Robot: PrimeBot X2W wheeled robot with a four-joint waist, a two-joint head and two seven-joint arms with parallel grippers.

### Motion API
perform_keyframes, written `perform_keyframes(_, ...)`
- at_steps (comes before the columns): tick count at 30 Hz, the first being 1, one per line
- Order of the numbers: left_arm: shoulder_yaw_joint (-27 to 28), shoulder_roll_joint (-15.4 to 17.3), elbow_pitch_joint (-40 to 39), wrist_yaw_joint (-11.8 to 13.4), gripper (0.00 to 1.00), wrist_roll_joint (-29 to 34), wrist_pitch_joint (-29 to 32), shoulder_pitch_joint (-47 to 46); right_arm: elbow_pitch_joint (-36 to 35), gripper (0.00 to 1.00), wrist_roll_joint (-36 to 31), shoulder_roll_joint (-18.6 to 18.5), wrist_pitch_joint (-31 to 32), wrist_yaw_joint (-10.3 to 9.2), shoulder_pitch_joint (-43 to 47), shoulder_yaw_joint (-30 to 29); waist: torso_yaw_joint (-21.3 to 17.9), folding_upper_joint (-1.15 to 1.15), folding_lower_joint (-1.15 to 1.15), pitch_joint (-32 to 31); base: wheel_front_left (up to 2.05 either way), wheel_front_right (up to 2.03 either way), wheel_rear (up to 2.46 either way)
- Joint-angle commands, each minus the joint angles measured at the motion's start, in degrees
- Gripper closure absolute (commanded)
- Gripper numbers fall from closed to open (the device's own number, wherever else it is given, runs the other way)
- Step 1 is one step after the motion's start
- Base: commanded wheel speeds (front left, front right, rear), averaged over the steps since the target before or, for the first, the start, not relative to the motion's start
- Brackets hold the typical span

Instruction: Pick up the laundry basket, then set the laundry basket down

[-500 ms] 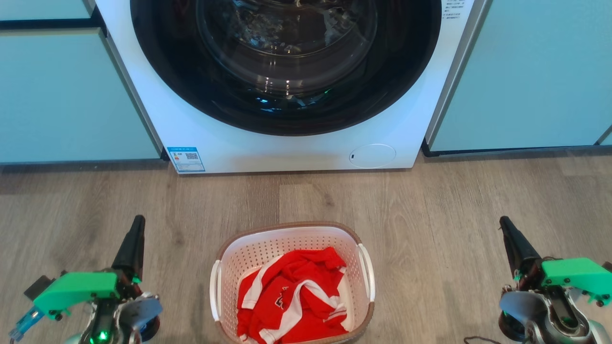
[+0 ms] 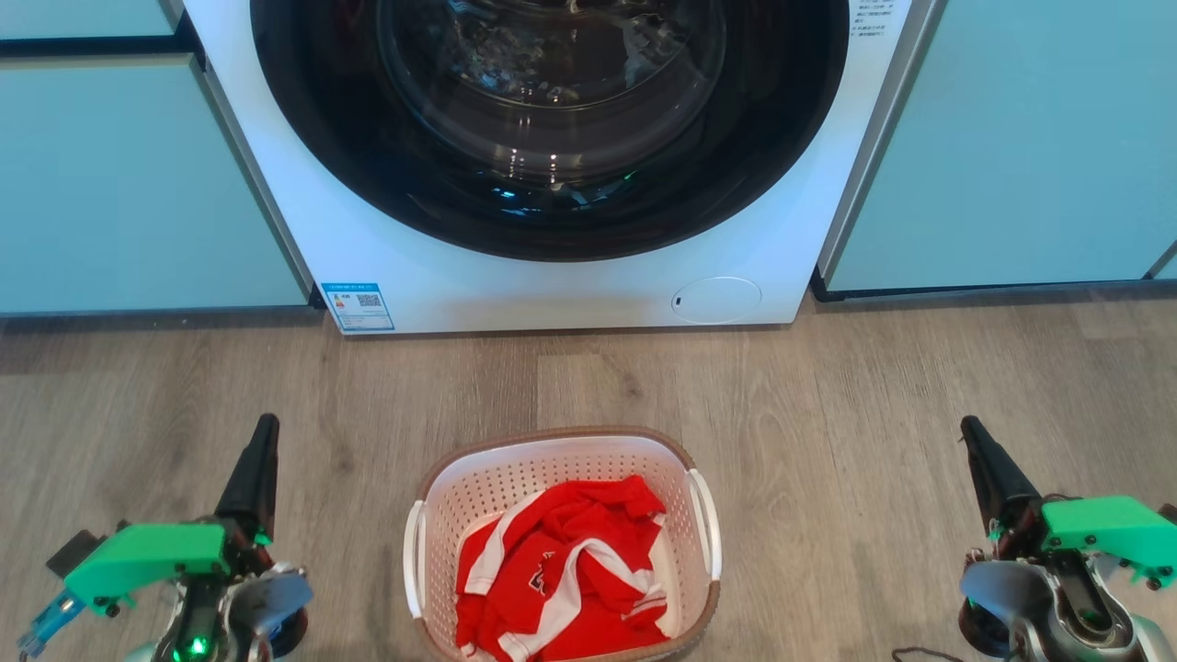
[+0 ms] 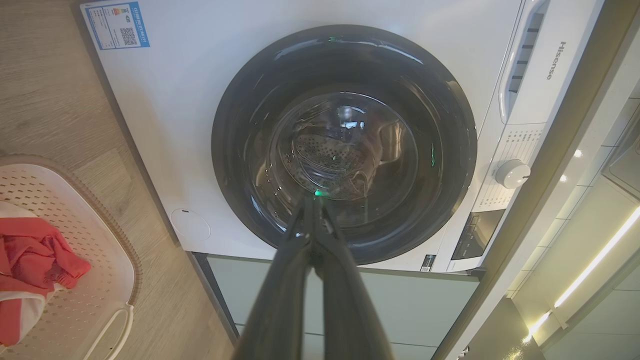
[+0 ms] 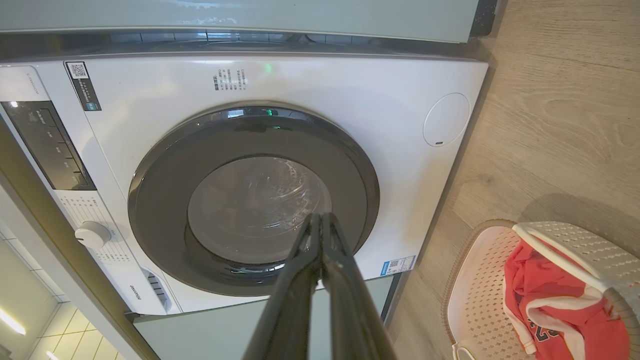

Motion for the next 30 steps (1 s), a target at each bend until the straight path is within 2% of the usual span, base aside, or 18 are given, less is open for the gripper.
perform_keyframes(1, 2.07, 0.27, -1.66, -0.4, 1.0, 0.56, 0.38, -3.41, -1.77, 1.0, -0.56, -0.42, 0.48, 0.26, -2.81, 0.96, 0.0, 0.0, 0.0, 0.0, 0.0, 0.0, 0.0)
perform_keyframes(30, 2.12, 0.23, -1.66, -0.4, 1.0, 0.6, 0.42, -3.42, -1.77, 1.0, -0.59, -0.39, 0.51, 0.26, -2.81, 0.92, 0.0, 0.0, 0.0, 0.0, 0.0, 0.0, 0.0)
